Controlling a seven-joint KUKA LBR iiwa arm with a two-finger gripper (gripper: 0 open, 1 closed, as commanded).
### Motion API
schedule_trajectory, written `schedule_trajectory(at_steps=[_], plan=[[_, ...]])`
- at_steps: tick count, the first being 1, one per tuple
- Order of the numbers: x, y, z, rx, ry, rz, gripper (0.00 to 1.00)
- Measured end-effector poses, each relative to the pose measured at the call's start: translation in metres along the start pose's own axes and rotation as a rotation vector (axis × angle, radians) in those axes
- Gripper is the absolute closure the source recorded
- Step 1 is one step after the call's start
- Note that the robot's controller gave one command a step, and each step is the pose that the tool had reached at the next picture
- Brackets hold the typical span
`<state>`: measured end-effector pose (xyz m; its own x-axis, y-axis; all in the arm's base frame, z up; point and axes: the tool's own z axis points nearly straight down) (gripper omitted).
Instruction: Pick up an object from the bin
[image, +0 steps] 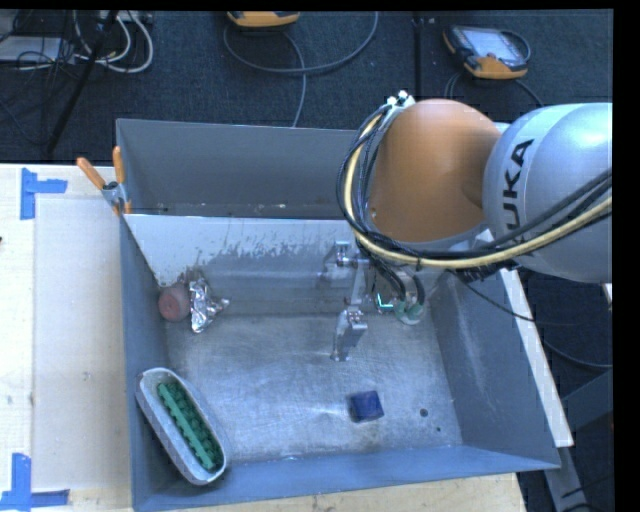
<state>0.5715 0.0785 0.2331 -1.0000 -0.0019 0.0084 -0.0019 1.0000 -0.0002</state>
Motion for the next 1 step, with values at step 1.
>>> schedule_trajectory(at_steps=[1], plan=[[0.0399, -0.058, 0.1067, 0.002, 0.003, -0.04, 0.0]])
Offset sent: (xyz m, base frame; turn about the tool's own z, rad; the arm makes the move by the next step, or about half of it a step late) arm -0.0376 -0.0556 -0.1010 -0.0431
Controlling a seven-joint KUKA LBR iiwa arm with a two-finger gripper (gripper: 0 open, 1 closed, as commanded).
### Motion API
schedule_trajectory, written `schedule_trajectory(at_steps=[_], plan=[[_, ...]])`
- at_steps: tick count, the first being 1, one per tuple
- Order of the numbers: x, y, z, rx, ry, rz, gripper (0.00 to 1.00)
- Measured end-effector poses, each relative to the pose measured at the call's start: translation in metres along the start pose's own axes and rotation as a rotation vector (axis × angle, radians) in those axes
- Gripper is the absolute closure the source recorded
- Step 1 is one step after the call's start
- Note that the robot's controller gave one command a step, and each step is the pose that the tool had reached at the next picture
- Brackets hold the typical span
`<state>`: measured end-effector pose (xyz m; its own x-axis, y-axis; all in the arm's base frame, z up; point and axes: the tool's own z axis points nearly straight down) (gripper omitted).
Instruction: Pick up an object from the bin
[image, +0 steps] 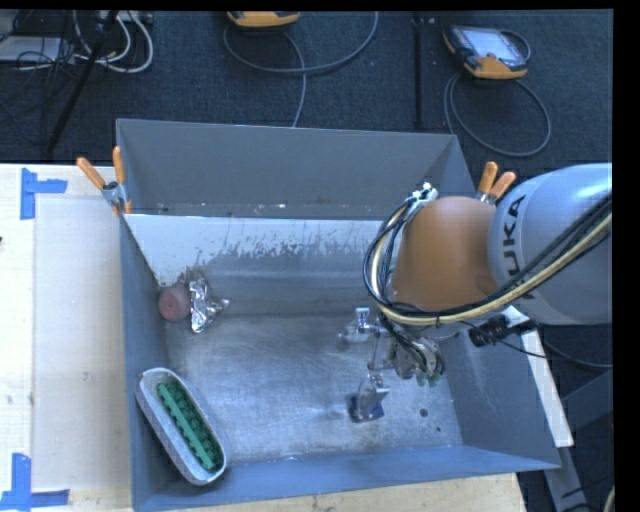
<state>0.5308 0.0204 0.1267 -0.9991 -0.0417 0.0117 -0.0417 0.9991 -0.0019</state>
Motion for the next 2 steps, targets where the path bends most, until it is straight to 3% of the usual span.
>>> schedule_trajectory(at_steps=[1, 2], plan=[[0.0287, -0.0395, 0.0533, -0.002, -0.004, 0.044, 0.0], [0.0265, -0.0378, 0.0492, -0.003, -0.008, 0.043, 1.0]])
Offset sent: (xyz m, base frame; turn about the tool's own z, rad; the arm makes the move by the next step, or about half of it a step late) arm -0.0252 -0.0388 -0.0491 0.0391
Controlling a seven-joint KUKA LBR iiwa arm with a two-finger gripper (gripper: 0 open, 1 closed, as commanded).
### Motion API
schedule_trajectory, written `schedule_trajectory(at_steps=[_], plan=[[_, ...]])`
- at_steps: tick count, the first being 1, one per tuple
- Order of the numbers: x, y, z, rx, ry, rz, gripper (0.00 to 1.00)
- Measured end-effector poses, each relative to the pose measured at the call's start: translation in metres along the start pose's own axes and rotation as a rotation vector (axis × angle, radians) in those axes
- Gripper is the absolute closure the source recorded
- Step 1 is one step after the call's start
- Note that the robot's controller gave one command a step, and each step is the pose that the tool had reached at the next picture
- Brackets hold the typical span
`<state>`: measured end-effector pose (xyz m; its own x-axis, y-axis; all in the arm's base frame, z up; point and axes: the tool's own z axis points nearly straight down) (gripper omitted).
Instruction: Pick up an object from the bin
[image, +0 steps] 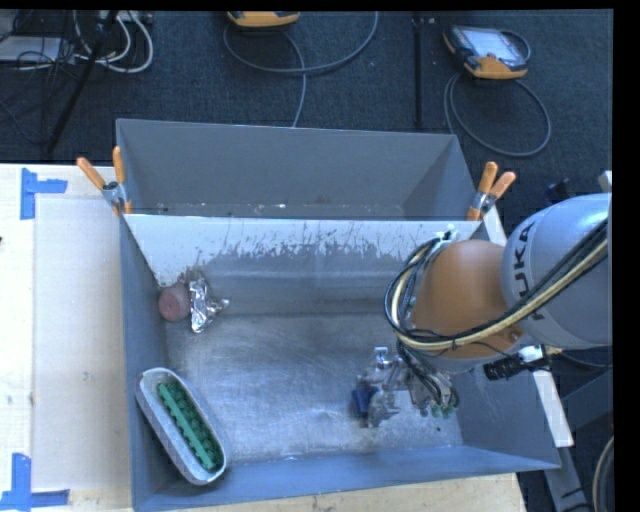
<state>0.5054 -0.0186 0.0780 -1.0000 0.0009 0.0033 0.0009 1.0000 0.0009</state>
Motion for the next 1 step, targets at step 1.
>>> schedule_trajectory(at_steps=[1], plan=[[-0.0114, -0.0117, -0.1292, 0.003, -0.011, -0.16, 1.0]])
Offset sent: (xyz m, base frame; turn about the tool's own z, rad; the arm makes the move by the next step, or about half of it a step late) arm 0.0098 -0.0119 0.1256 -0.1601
